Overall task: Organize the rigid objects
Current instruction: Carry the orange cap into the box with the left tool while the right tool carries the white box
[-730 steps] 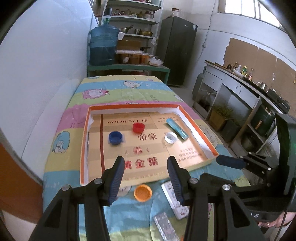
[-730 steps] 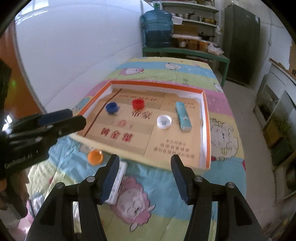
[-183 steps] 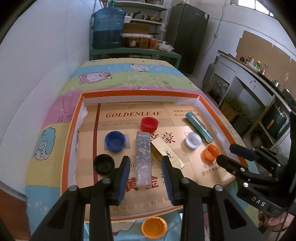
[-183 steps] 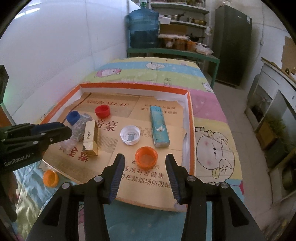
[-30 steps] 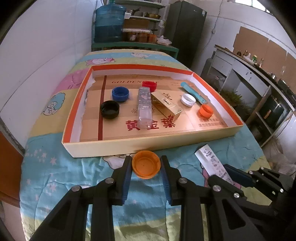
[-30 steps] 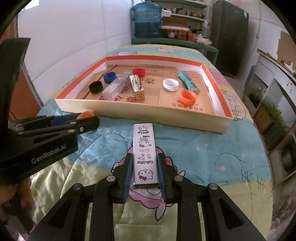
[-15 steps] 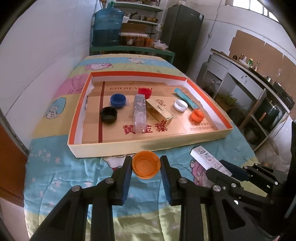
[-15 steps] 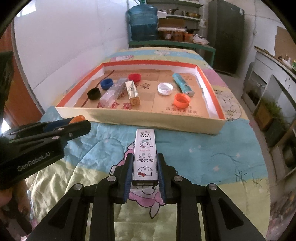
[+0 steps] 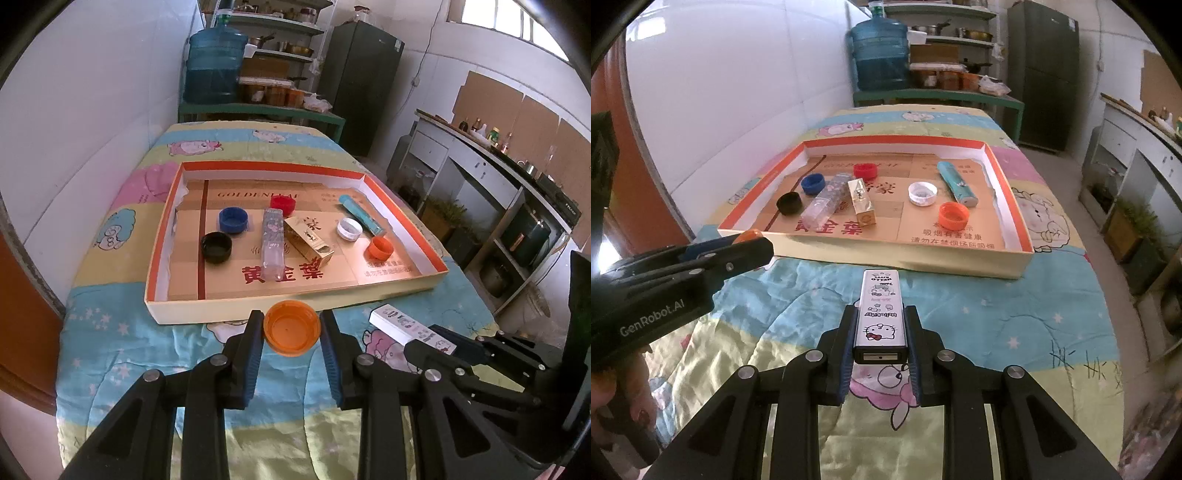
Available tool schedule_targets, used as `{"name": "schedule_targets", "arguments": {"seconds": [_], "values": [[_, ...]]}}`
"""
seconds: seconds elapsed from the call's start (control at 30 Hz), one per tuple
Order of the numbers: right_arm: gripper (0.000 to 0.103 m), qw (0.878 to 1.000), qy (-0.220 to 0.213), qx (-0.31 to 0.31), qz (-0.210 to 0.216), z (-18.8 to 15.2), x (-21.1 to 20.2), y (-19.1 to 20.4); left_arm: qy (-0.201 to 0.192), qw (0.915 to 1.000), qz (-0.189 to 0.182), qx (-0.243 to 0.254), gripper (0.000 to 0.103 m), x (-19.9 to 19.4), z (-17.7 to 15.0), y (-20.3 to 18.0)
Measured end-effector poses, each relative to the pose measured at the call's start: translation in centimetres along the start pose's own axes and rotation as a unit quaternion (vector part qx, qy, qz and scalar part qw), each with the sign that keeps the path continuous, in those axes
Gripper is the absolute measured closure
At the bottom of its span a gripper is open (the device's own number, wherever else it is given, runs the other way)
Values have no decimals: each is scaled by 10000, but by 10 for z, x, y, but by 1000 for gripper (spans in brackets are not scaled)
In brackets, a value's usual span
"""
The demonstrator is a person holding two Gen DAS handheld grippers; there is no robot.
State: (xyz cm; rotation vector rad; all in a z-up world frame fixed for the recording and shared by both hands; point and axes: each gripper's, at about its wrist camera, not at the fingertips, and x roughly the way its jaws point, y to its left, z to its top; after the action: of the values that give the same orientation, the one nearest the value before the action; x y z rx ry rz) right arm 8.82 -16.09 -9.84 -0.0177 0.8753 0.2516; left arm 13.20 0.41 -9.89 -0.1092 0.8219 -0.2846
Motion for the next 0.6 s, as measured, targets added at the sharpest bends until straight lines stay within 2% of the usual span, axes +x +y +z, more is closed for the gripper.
{"name": "schedule_targets", "arguments": {"seconds": [0.27,0.6], "values": [[78,9998,-172,-25,51,5,-13,1,-56,10000,-31,9,72,-7,3,-1],[78,9991,-404,-147,9,22,-27,2,-190,9998,-46,50,72,-16,22,-3]]}}
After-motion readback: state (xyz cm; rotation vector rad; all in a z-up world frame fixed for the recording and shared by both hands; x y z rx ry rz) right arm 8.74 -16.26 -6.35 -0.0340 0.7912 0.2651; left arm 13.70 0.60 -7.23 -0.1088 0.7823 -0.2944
